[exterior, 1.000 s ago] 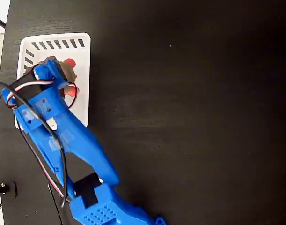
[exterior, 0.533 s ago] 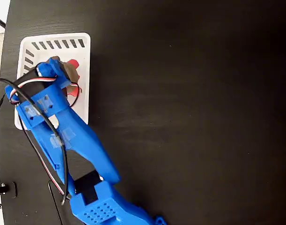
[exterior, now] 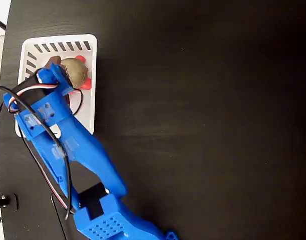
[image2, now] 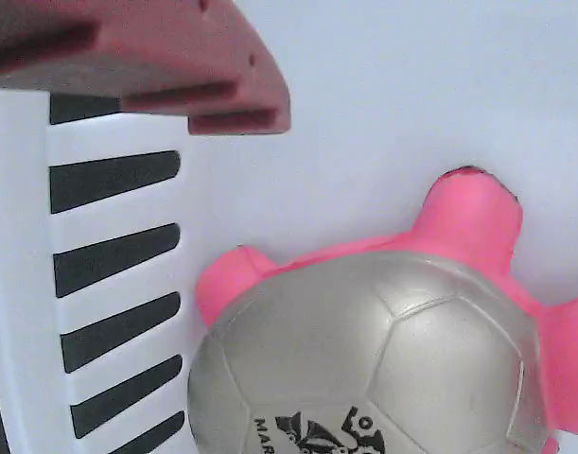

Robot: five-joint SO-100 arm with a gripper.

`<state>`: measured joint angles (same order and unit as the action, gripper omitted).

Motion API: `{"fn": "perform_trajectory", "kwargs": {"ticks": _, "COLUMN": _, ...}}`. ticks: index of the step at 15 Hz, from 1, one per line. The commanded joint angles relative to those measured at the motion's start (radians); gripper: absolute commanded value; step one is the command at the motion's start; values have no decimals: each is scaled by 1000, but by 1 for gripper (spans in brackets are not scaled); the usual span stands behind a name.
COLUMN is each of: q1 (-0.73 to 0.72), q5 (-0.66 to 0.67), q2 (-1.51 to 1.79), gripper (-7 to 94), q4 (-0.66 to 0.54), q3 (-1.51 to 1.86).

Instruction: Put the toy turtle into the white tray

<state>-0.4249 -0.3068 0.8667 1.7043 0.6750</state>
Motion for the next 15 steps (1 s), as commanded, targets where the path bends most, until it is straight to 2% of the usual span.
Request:
{"fn": "perform_trajectory", "kwargs": {"ticks": 1, "q1": 6, "q5": -9, "q2": 170, "gripper": 11, "q4": -2, "q3": 0}}
{"fn": "perform_trajectory", "kwargs": {"ticks": 2, "q1": 15, "q5": -9, "q2": 222, "gripper": 0, "q4": -2, "q3": 31}}
{"fn": "perform_trajectory", "kwargs": {"ticks": 6, "q1": 66, "q5": 49, "q2": 554, "gripper": 0, "q4": -54, "q3": 224}}
{"fn": "perform_trajectory", "kwargs": {"ticks": 10, "q1": 232, "q5": 115, "q2": 994, "gripper": 0, "q4": -155, "q3": 494}}
{"fn": "perform_trajectory", "kwargs": {"ticks": 12, "q1": 319, "q5": 152, "q2": 1236, "gripper": 0, "q4": -252, "q3": 761}}
{"fn": "perform_trajectory", "kwargs": {"ticks": 15, "q1": 362, "q5": 178, "q2": 1545, "gripper": 0, "q4": -397, "q3": 1264}}
